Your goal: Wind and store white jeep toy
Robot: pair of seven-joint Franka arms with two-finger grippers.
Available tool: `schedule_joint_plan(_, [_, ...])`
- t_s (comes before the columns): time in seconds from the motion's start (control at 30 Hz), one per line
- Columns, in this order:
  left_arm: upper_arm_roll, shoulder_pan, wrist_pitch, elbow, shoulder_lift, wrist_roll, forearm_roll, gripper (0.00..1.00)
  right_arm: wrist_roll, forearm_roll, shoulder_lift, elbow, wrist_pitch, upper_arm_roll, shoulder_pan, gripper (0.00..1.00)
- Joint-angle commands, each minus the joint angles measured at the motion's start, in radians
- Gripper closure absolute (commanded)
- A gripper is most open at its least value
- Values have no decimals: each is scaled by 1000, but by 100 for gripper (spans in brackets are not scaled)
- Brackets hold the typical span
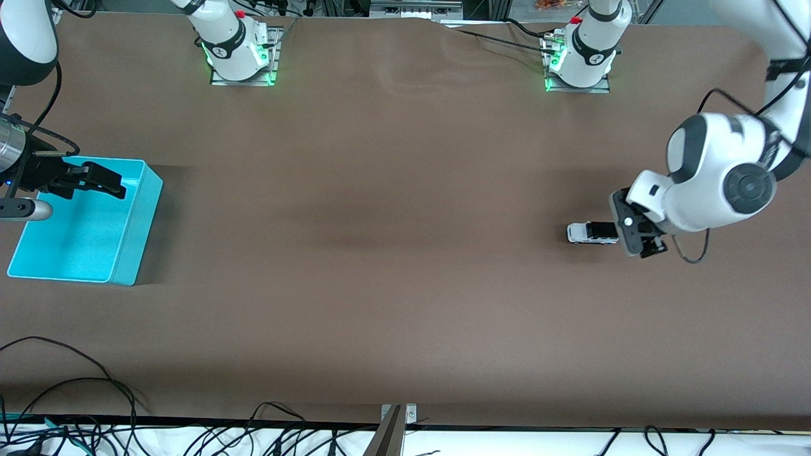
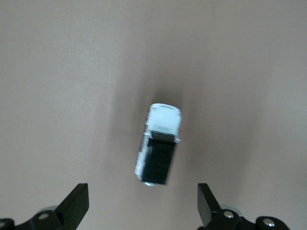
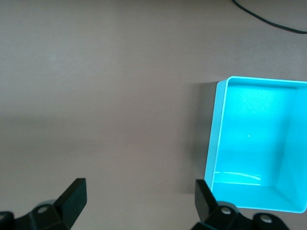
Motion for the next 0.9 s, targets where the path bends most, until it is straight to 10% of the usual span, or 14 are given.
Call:
schedule_joint_plan(0.0, [0,-4,104,7,83,79,70,0,-17,22,-3,3,-7,-4,-4,0])
schedule_joint_plan(0.87, [-3,18,278,-246,59,142,75,0,-17,22,-3,3,-7,-6,-5,0])
